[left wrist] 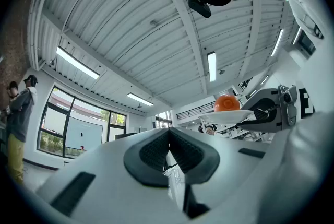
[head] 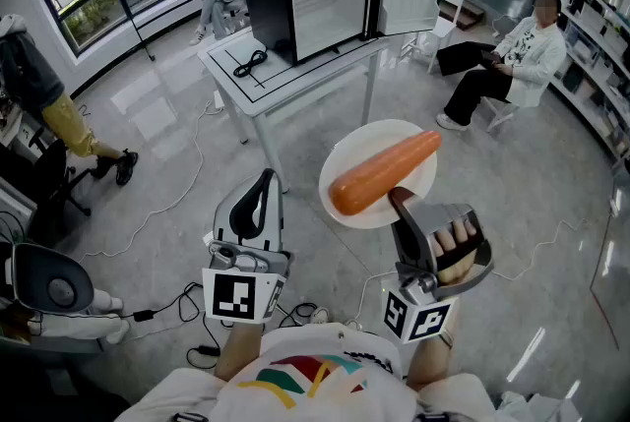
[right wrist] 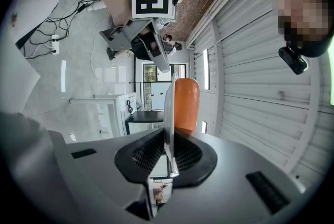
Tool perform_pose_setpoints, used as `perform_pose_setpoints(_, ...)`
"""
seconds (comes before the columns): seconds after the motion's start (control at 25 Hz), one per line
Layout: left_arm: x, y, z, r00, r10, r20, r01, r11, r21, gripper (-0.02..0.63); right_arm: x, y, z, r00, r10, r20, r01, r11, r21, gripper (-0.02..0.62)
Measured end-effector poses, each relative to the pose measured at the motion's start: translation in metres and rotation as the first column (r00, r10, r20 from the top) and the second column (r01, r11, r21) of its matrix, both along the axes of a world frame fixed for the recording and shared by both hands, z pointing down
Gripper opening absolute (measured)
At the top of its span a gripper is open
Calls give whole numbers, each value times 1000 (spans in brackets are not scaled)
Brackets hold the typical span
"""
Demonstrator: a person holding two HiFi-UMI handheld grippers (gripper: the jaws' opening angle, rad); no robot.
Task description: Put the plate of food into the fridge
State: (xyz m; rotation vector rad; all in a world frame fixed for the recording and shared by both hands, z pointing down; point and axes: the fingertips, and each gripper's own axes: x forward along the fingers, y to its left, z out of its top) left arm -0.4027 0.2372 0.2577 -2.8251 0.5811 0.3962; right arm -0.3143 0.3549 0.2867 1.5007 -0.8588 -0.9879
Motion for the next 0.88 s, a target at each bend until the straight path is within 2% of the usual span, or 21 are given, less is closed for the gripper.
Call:
perform_pose_setpoints(0.6, 11, 5, 2, 1000, 20, -6, -20, 1000, 10, 8, 5, 1, -1, 1000, -14, -14, 14, 1000, 24, 37)
perform_pose_setpoints(0.88, 10, 1, 2, 1000, 14, -8, -13, 1000, 7, 8, 3, -2, 3, 1000, -20, -4, 20, 1000, 5, 37)
